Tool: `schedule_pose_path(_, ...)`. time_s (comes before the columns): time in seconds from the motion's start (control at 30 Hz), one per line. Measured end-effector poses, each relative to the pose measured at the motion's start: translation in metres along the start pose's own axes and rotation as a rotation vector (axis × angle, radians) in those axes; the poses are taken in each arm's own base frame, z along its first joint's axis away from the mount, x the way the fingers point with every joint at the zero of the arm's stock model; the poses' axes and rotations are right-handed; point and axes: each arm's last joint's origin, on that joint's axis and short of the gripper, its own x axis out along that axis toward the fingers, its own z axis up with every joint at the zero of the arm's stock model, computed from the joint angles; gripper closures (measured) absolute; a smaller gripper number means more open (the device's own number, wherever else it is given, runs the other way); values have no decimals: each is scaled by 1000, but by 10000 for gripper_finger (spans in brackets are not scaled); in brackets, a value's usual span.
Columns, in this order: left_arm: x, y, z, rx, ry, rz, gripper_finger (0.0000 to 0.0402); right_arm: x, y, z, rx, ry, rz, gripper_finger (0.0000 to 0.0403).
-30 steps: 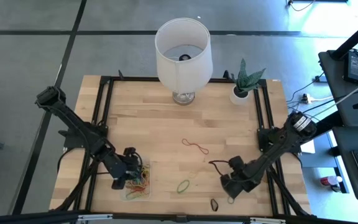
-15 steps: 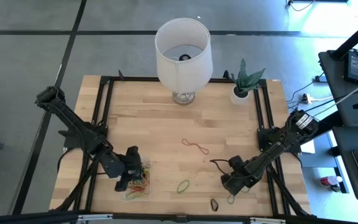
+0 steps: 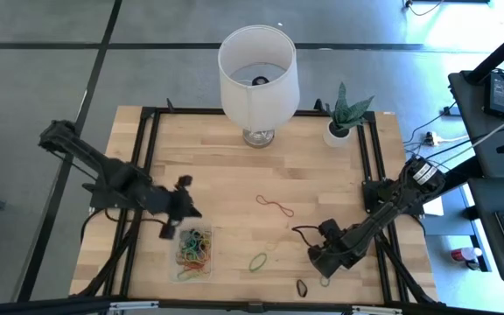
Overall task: Pick and place rubber bands into bin
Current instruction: Put the green rubber band into the transparent bin
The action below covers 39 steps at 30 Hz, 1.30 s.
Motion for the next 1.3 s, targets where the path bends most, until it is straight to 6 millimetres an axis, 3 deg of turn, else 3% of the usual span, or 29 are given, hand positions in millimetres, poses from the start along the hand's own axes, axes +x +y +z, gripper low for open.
schedule_pose_path(0.13, -22, 22, -15, 61, -70, 37, 400, -9, 6, -2, 11, -25, 38, 401)
schedule_pose_path(0.3, -42, 47, -50, 85, -150, 95, 400, -28, 12, 0, 54, -93, 47, 401)
schedule_pose_path(0.43, -51, 61, -76, 100, -215, 156, 400, -50, 24, 2, 18, -184, 118, 402)
schedule_pose_path(0.6, -65, 69, -86, 81, -370, 209, 400, -84, 48, 18, -44, -342, 264, 403)
schedule_pose_path(0.77, -75, 72, -89, 73, -430, 218, 400, -118, 88, 47, -155, -508, 344, 403)
schedule_pose_path(1.1, -76, 73, -90, 71, -434, 222, 400, -169, 201, 121, -531, -843, 593, 403)
schedule_pose_path(1.2, -76, 73, -90, 72, -434, 223, 400, -175, 230, 136, -643, -928, 692, 403)
schedule_pose_path(1.3, -76, 73, -89, 71, -434, 225, 400, -166, 254, 147, -714, -926, 754, 403)
